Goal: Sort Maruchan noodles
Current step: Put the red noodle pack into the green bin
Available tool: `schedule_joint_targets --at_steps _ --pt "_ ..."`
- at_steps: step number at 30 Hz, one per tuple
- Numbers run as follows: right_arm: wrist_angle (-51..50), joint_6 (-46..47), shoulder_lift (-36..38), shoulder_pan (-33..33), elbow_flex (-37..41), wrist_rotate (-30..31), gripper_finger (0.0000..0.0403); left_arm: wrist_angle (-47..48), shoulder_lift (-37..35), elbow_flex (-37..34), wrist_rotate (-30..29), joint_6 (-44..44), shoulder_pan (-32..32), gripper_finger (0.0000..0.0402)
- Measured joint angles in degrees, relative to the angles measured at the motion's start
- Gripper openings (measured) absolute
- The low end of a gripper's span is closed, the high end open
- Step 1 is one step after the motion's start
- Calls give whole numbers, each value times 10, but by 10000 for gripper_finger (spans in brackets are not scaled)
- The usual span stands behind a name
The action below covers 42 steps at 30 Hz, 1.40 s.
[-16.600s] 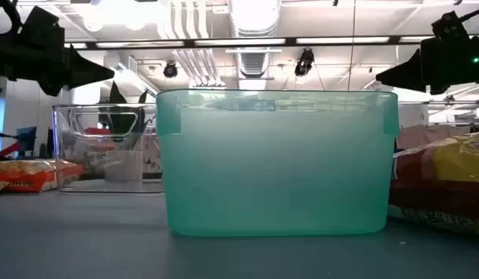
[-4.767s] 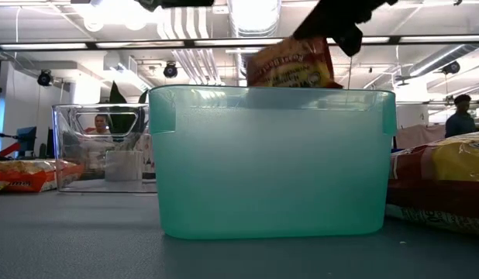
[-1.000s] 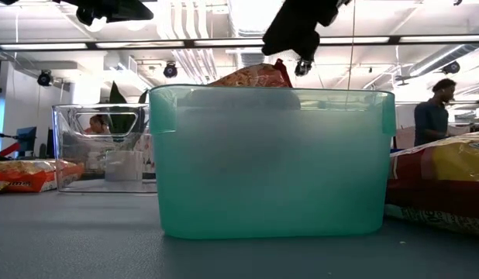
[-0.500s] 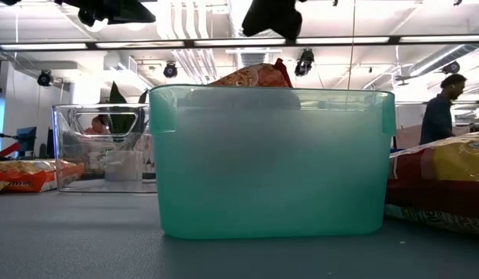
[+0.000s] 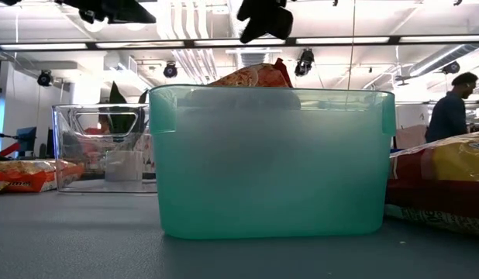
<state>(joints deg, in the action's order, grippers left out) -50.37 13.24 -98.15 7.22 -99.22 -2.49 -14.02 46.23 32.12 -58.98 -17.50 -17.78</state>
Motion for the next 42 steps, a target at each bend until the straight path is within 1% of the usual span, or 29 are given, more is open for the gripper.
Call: schedule_joint_targets --at_steps 3,9,13,17,20,22,26,31,37,42 --pt "-22 16 0 4 0 1 199 0 -1 0 0 -11 0 32" --pt "-24 28 -3 19 1 1 194 -1 -1 0 0 -26 0 32" --pt "-23 37 -3 19 1 11 196 -2 -1 0 0 -30 0 32" --pt "8 38 -6 19 16 25 197 -2 -1 0 0 -30 0 32" --pt "13 60 -19 19 23 25 201 -2 -1 0 0 -30 0 32" --pt "13 81 -30 17 23 19 204 -2 -1 0 0 -30 0 32" --pt "11 95 -47 17 23 -14 210 -1 -1 0 -1 -30 0 32" --pt "7 92 -56 18 23 -21 212 -1 -1 0 -1 -30 0 32" --pt "3 77 -67 17 23 -20 204 -1 -1 0 -1 -30 0 32" --pt "1 65 -79 18 23 -20 180 -1 -1 0 0 -30 0 32"
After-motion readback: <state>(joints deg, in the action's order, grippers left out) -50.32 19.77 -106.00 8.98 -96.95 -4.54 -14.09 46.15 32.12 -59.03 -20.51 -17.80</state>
